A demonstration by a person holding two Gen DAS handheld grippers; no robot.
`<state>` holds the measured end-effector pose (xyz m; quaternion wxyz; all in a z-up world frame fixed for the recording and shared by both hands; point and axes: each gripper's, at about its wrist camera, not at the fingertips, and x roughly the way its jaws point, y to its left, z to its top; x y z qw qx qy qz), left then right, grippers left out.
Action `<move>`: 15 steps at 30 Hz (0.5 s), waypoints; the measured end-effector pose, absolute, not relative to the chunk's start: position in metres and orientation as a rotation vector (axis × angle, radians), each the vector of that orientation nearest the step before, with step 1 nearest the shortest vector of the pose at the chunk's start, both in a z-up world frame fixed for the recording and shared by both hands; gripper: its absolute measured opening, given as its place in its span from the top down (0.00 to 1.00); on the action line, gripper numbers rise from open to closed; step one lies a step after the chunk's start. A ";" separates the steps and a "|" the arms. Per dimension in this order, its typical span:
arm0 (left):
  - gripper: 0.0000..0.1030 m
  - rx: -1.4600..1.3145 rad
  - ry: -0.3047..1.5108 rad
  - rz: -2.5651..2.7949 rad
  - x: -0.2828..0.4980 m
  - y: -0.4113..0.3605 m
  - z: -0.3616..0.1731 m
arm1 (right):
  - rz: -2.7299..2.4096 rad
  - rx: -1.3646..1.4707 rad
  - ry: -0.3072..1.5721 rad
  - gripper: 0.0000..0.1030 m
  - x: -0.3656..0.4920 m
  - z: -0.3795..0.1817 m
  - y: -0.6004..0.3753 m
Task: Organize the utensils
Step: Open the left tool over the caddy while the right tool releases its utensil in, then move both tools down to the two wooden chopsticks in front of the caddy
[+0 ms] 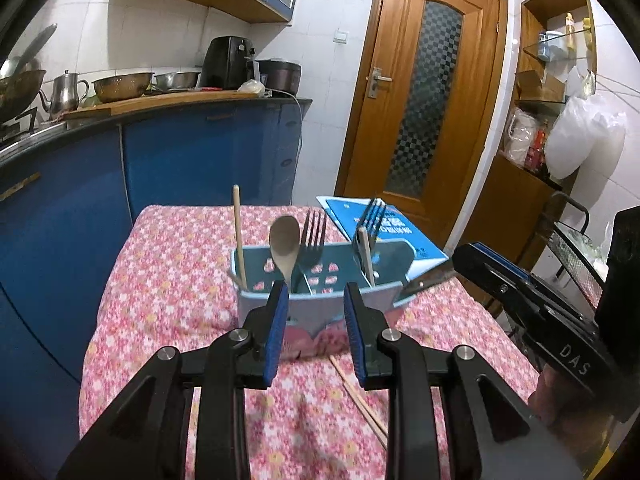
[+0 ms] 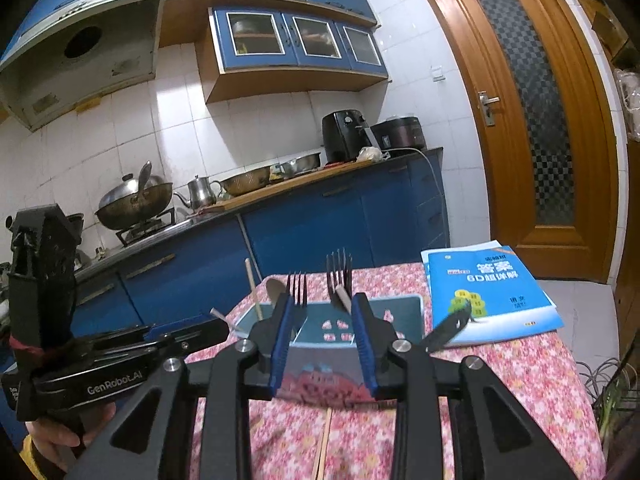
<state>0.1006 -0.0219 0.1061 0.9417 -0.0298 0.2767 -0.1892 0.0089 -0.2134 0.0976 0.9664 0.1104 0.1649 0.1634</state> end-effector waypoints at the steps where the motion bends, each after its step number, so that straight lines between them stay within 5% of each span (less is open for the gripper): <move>1: 0.73 -0.061 0.568 -0.386 0.099 -0.021 0.105 | 0.330 0.222 0.339 0.68 0.006 0.097 -0.213; 15: 0.73 -0.070 0.681 -0.373 0.080 -0.025 0.076 | 0.290 0.248 0.466 0.68 -0.022 0.067 -0.229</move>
